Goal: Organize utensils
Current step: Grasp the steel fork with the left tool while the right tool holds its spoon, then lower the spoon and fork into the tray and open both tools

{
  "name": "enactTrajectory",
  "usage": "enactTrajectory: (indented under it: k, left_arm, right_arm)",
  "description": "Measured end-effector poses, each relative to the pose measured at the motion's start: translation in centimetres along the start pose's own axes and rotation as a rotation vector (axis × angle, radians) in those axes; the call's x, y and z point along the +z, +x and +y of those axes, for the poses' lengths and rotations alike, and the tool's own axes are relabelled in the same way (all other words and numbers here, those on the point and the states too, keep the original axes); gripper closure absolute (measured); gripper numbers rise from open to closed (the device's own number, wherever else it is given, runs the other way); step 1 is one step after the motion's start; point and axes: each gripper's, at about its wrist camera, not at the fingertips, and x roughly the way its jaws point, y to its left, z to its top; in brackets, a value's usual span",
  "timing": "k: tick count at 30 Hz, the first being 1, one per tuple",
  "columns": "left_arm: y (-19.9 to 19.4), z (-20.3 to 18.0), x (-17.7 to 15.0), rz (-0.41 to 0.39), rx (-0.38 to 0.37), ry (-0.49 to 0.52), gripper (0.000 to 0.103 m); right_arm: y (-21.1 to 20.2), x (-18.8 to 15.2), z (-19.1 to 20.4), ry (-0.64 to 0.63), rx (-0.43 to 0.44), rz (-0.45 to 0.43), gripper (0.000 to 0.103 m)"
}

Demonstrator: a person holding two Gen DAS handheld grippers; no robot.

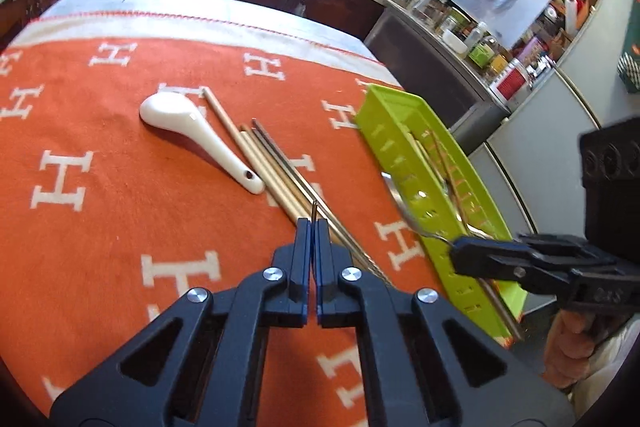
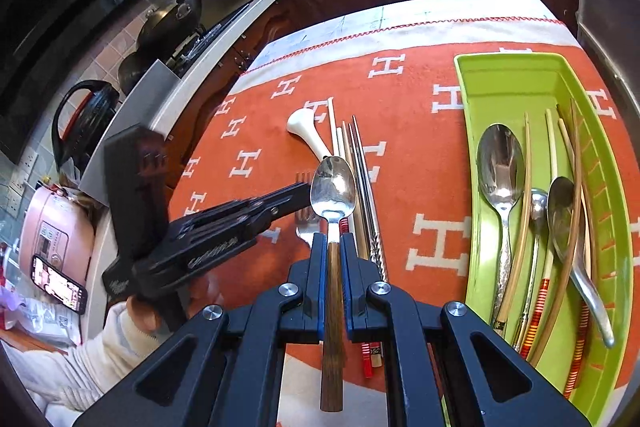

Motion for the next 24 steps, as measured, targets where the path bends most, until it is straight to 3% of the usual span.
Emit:
enactTrajectory:
  k: [15, 24]
  left_arm:
    - [-9.4, -6.4, 1.7, -0.07, -0.072, 0.047, 0.103]
    - [-10.8, -10.4, 4.3, -0.036, -0.123, 0.055, 0.103]
  right_arm:
    - [-5.6, -1.8, -0.4, 0.023, 0.048, -0.087, 0.097]
    - [-11.2, -3.1, -1.5, 0.084, 0.001, -0.186, 0.097]
